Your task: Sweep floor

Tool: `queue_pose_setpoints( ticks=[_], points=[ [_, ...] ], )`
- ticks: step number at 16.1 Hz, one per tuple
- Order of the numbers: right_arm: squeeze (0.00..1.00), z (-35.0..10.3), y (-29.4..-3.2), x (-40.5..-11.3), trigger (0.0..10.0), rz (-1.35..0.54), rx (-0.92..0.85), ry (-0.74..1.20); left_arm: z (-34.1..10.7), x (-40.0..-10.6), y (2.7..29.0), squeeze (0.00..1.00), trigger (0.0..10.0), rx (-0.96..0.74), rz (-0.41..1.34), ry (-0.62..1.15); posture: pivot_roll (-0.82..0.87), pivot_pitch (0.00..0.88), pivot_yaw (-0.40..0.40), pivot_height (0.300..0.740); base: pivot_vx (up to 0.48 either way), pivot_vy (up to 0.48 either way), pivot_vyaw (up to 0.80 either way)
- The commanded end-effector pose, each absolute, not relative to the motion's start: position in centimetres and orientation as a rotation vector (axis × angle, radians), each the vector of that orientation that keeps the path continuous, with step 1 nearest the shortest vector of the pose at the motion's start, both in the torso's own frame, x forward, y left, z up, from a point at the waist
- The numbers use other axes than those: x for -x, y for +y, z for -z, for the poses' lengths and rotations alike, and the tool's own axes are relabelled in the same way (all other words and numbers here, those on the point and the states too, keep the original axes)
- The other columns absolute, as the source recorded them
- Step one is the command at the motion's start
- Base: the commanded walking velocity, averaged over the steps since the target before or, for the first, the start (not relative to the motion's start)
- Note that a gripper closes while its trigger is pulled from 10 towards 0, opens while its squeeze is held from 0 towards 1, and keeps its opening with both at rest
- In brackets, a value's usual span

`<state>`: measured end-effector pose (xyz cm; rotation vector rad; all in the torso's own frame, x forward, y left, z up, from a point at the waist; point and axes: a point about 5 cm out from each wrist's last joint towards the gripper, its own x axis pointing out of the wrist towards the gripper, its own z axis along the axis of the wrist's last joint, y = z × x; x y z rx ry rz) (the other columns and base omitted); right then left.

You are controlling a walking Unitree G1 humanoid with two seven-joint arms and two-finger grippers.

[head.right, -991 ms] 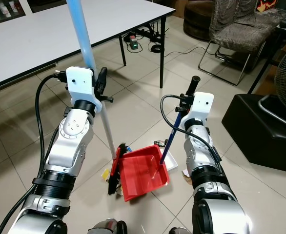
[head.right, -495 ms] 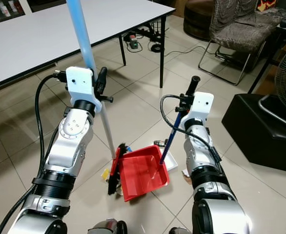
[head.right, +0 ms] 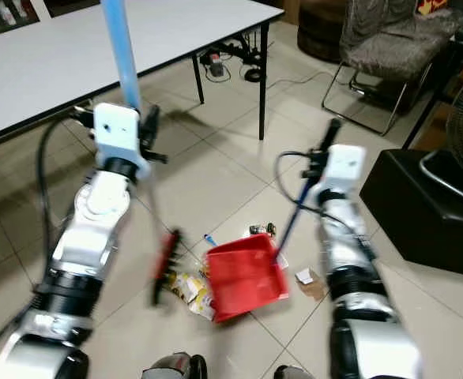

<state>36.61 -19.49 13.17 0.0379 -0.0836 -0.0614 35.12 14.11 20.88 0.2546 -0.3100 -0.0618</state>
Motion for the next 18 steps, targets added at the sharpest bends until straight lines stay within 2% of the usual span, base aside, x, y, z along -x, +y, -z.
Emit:
queue_pose_setpoints(
  ticks=[1, 7, 12, 18],
  points=[
    [0.0, -15.3, -20.0, -37.1, 10.0, 0.061, 0.031, -0.168, -23.0, -35.4, 14.3, 0.0, 10.0, -0.305, 0.068, -0.398, 0.07, 0.16, 0.067, 0.74, 0.0, 0.0, 0.0],
    [0.0, -17.4, -24.4, -36.8, 10.0, 0.137, 0.18, -0.214, -20.4, -36.0, 15.0, 0.0, 10.0, -0.431, 0.142, -0.32, 0.07, 0.286, 0.098, 0.74, 0.0, 0.0, 0.0],
    [0.0, -19.0, -26.8, -36.6, 10.0, 0.173, 0.289, -0.245, -20.2, -35.9, 15.5, 0.0, 10.0, -0.523, 0.178, -0.324, 0.07, 0.343, 0.1, 0.74, 0.0, 0.0, 0.0],
    [0.0, -20.9, -30.5, -35.3, 10.0, 0.298, 0.38, -0.297, -21.5, -35.8, 18.4, 0.0, 10.0, -0.574, 0.059, -0.366, 0.06, 0.387, 0.104, 0.74, 0.0, 0.0, 0.0]
  ],
)
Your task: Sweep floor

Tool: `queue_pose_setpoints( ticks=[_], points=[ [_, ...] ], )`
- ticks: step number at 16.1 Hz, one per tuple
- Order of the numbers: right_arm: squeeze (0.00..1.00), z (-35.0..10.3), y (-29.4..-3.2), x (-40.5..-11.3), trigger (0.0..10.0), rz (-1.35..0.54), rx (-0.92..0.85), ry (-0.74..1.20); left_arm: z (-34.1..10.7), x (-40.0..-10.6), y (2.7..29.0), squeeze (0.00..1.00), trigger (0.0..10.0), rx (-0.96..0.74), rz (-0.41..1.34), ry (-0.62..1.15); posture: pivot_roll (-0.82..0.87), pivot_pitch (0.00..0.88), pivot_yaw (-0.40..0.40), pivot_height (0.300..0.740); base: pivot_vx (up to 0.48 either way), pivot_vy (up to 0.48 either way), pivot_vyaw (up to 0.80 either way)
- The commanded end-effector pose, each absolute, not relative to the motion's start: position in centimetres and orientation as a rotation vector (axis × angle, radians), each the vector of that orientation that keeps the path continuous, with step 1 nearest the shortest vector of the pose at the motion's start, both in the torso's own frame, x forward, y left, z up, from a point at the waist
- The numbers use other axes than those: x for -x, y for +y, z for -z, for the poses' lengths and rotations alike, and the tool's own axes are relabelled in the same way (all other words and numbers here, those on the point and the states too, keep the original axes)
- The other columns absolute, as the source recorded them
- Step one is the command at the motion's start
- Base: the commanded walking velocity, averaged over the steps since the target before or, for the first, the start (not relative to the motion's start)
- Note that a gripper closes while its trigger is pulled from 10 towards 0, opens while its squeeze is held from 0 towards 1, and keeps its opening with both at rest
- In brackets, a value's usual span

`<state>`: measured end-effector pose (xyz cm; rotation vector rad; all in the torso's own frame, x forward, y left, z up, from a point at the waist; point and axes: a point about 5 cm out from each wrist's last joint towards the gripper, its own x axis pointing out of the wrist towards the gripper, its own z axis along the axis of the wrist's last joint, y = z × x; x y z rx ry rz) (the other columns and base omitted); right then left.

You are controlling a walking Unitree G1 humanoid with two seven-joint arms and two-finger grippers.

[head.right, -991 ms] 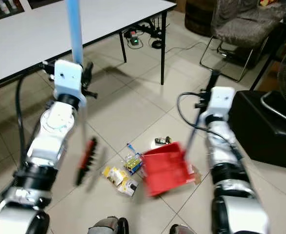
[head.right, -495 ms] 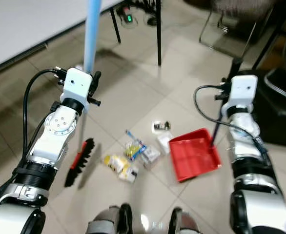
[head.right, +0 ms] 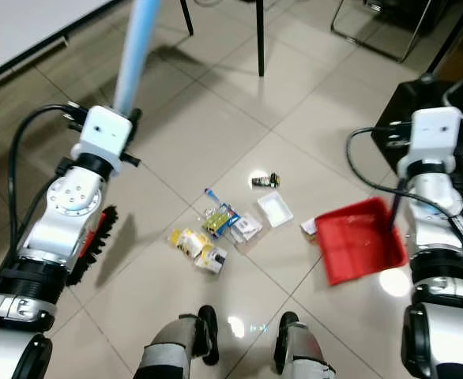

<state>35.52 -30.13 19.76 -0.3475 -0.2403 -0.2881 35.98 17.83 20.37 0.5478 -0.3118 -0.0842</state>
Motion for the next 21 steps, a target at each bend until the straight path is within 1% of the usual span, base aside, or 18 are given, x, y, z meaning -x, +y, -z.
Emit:
queue_pose_setpoints(
  ticks=[1, 3, 4, 6, 8, 10, 12, 16, 21],
  points=[
    [0.0, -20.8, -31.3, -34.8, 10.0, 0.348, 0.382, -0.301, -21.3, -35.8, 18.5, 0.0, 10.0, -0.561, 0.038, -0.359, 0.06, 0.4, 0.111, 0.74, 0.0, 0.0, 0.0],
    [0.0, -20.6, -32.5, -33.9, 10.0, 0.443, 0.378, -0.316, -21.1, -35.9, 18.2, 0.0, 10.0, -0.502, -0.003, -0.355, 0.06, 0.424, 0.122, 0.74, 0.0, 0.0, 0.0],
    [0.0, -20.5, -32.7, -33.6, 10.0, 0.467, 0.385, -0.325, -20.9, -35.9, 18.0, 0.0, 10.0, -0.484, -0.011, -0.352, 0.06, 0.432, 0.126, 0.74, 0.0, 0.0, 0.0],
    [0.0, -19.3, -33.3, -32.7, 10.0, 0.572, 0.343, -0.325, -20.5, -35.8, 16.2, 0.0, 10.0, -0.383, -0.037, -0.36, 0.07, 0.468, 0.144, 0.74, 0.0, 0.0, 0.0],
    [0.0, -17.4, -32.4, -32.3, 10.0, 0.605, 0.281, -0.307, -20.1, -35.6, 14.0, 0.0, 10.0, -0.277, -0.037, -0.361, 0.06, 0.494, 0.16, 0.74, 0.0, 0.0, 0.0],
    [0.0, -16.5, -31.6, -32.2, 10.0, 0.607, 0.26, -0.301, -20.2, -35.4, 12.2, 0.0, 10.0, -0.23, -0.012, -0.37, 0.07, 0.508, 0.174, 0.74, 0.0, 0.0, 0.0],
    [0.0, -15.1, -30.3, -31.9, 10.0, 0.615, 0.221, -0.284, -20.7, -34.9, 8.9, 0.0, 10.0, -0.168, 0.059, -0.388, 0.08, 0.521, 0.19, 0.74, 0.0, 0.0, 0.0],
    [0.0, -13.4, -28.8, -31.5, 10.0, 0.617, 0.149, -0.257, -21.5, -33.9, 6.3, 0.0, 10.0, -0.096, 0.138, -0.396, 0.11, 0.537, 0.222, 0.74, 0.0, 0.0, 0.0],
    [0.0, -12.8, -25.9, -32.1, 10.0, 0.54, 0.074, -0.26, -22.1, -32.3, 2.8, 0.0, 10.0, -0.034, 0.257, -0.4, 0.13, 0.553, 0.243, 0.74, 0.0, 0.0, 0.0]
  ],
)
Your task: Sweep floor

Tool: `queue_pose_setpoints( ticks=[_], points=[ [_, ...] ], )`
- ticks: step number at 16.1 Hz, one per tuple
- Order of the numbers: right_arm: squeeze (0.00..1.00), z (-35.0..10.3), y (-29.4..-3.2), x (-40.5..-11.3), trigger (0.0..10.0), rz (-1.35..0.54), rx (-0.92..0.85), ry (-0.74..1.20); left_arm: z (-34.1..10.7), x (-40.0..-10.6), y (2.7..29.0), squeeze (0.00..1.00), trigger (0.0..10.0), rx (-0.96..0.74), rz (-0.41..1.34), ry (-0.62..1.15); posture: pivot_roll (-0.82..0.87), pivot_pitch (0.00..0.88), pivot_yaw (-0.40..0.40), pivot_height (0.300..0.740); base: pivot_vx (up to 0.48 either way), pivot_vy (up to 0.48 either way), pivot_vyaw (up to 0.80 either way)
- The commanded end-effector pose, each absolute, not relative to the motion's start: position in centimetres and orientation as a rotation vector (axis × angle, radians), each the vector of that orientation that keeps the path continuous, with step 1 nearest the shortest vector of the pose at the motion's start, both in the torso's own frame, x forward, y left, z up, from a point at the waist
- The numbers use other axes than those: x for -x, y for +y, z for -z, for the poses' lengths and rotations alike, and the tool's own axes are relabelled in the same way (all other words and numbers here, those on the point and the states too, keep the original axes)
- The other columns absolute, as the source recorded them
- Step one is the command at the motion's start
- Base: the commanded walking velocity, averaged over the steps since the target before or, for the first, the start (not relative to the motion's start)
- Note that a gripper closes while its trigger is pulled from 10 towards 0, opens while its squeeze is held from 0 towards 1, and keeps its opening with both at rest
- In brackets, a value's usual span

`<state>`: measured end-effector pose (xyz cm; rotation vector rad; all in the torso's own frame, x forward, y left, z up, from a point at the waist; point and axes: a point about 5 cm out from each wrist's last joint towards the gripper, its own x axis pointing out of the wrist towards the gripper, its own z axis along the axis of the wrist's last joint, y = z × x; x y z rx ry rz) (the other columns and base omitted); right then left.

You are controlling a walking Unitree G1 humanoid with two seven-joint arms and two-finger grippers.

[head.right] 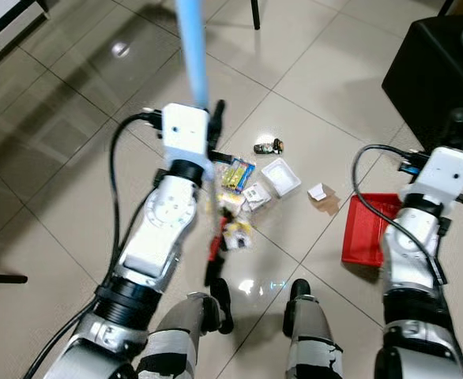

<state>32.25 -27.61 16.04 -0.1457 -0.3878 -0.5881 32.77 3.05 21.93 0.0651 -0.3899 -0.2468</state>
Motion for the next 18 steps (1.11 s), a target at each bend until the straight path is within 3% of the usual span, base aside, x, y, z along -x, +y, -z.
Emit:
queue_pose_setpoints(
  ticks=[1, 3, 6, 12, 18],
  points=[
    [0.0, -12.8, -25.1, -32.3, 10.0, 0.511, 0.051, -0.264, -22.3, -32.0, 2.1, 0.0, 10.0, -0.021, 0.279, -0.4, 0.13, 0.556, 0.246, 0.74, 0.0, 0.0, 0.0],
    [0.0, -12.2, -22.3, -32.7, 10.0, 0.442, -0.085, -0.243, -22.8, -31.3, 0.7, 0.0, 10.0, 0.018, 0.314, -0.397, 0.12, 0.558, 0.246, 0.74, 0.0, 0.0, 0.0],
    [0.0, -11.4, -18.9, -32.5, 10.0, 0.34, -0.145, -0.216, -23.2, -31.4, 0.4, 0.0, 10.0, 0.037, 0.301, -0.395, 0.11, 0.56, 0.244, 0.74, 0.0, 0.0, 0.0],
    [0.0, -9.5, -13.4, -31.4, 10.0, 0.209, -0.278, -0.125, -25.6, -33.5, 1.7, 0.0, 10.0, 0.067, 0.172, -0.424, 0.1, 0.559, 0.229, 0.74, 0.0, 0.0, 0.0],
    [0.0, -8.9, -12.3, -30.8, 10.0, 0.17, -0.303, -0.077, -28.7, -34.2, 1.4, 0.0, 10.0, 0.21, 0.143, -0.473, 0.1, 0.551, 0.221, 0.74, 0.0, 0.0, 0.0]
  ],
)
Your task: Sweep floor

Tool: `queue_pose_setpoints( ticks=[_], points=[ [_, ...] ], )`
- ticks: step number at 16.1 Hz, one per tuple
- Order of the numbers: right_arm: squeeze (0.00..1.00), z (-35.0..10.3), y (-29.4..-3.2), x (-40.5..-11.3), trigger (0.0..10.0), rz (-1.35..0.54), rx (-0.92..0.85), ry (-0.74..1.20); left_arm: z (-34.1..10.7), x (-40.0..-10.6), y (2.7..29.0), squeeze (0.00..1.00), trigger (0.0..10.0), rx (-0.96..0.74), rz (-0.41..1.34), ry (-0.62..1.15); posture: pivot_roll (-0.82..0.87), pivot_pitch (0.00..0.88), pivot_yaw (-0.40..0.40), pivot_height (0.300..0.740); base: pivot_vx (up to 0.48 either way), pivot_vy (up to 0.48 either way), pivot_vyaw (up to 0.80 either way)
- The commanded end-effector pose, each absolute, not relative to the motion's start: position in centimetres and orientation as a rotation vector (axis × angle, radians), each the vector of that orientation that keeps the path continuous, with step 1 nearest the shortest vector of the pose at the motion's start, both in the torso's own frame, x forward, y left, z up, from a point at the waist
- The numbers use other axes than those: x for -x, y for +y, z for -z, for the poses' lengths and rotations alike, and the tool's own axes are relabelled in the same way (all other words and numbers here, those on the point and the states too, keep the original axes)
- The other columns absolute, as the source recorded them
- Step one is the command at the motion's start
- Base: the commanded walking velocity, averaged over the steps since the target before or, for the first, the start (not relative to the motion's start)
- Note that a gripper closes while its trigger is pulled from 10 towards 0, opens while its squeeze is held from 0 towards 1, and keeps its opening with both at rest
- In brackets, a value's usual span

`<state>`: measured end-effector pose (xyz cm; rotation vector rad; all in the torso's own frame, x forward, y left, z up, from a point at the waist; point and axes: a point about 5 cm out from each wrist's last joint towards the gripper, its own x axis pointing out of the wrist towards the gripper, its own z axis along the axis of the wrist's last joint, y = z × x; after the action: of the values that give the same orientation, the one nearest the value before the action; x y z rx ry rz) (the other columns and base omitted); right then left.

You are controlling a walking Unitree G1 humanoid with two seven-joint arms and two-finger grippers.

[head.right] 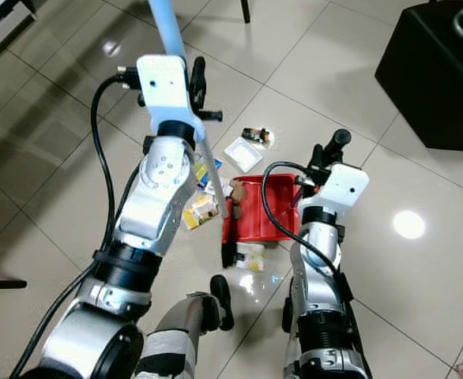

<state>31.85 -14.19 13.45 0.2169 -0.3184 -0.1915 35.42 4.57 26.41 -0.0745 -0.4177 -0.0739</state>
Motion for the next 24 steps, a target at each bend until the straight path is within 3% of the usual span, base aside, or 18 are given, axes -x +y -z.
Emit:
queue_pose_setpoints(
  ticks=[1, 10, 16, 19, 21, 24],
  points=[
    [0.0, -8.8, -12.2, -30.8, 10.0, 0.166, -0.304, -0.071, -28.8, -34.3, 1.3, 0.0, 10.0, 0.22, 0.146, -0.473, 0.11, 0.551, 0.223, 0.74, 0.0, 0.0, 0.0],
    [0.0, -7.7, -11.6, -30.7, 10.0, 0.158, -0.297, -0.011, -30.7, -33.4, 0.0, 0.0, 10.0, 0.393, 0.314, -0.457, 0.14, 0.535, 0.253, 0.74, 0.0, 0.0, 0.0],
    [0.0, -7.5, -11.6, -30.9, 10.0, 0.161, -0.294, 0.001, -34.5, -33.1, 1.2, 0.0, 10.0, 0.303, 0.38, -0.566, 0.16, 0.509, 0.259, 0.74, 0.0, 0.0, 0.0],
    [0.0, -7.5, -11.6, -31.1, 10.0, 0.165, -0.29, 0.002, -36.8, -33.4, 3.9, 0.0, 10.0, -0.012, 0.295, -0.737, 0.15, 0.498, 0.264, 0.74, 0.0, 0.0, 0.0],
    [0.0, -7.4, -11.7, -31.0, 10.0, 0.167, -0.289, 0.001, -36.3, -34.0, 4.8, 0.0, 10.0, -0.118, 0.265, -0.748, 0.15, 0.497, 0.265, 0.74, 0.0, 0.0, 0.0],
    [0.0, -7.0, -12.2, -30.6, 10.0, 0.178, -0.282, 0.009, -35.3, -35.1, 6.3, 0.0, 10.0, -0.478, 0.166, -0.814, 0.15, 0.496, 0.264, 0.74, 0.0, 0.0, 0.0]
  ],
)
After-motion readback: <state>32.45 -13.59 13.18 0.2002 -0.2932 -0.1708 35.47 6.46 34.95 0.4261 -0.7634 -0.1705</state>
